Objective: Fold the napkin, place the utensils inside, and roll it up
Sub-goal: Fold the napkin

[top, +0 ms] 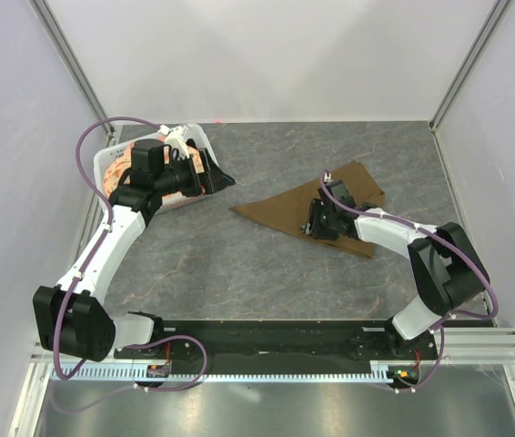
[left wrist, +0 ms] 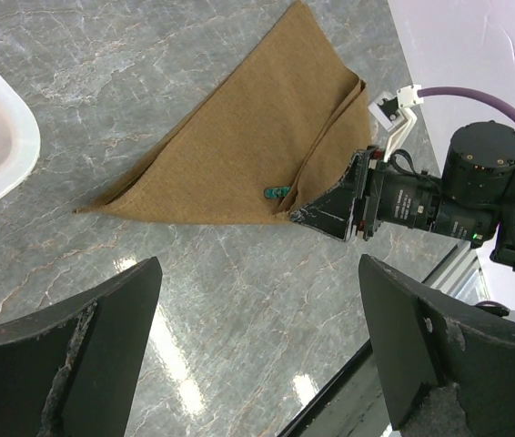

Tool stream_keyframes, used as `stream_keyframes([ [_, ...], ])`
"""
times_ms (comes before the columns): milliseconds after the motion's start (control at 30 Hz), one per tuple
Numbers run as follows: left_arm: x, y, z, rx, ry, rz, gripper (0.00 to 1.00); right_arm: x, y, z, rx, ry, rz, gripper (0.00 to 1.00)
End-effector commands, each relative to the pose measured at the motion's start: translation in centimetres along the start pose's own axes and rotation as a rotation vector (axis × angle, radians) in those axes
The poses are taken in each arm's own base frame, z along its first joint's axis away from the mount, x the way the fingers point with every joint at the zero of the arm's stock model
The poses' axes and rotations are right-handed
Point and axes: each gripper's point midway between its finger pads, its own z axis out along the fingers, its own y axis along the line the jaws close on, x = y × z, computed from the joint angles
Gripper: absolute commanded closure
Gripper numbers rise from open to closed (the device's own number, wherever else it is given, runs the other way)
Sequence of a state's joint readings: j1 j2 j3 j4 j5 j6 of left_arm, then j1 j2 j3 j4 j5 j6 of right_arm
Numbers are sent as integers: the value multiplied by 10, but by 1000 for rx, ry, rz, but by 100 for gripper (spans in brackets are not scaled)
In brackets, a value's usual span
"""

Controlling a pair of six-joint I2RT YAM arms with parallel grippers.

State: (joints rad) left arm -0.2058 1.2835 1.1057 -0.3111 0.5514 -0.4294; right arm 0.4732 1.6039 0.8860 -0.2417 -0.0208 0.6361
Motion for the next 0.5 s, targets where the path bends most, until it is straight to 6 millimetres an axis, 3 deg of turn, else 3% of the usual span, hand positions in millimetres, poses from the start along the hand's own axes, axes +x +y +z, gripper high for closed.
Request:
stream_keyframes([
  [0,-1,-1,4,9,-10,5,4,-3,9,1,-14,-25,8,51],
  [233,3,9,10,-27,-1,-12,4,-23,27,-8,-56,-62,-1,48],
  [467,18,42,29,-136,8,-126,4,-57,55,-45,-139,-153,-38,43],
])
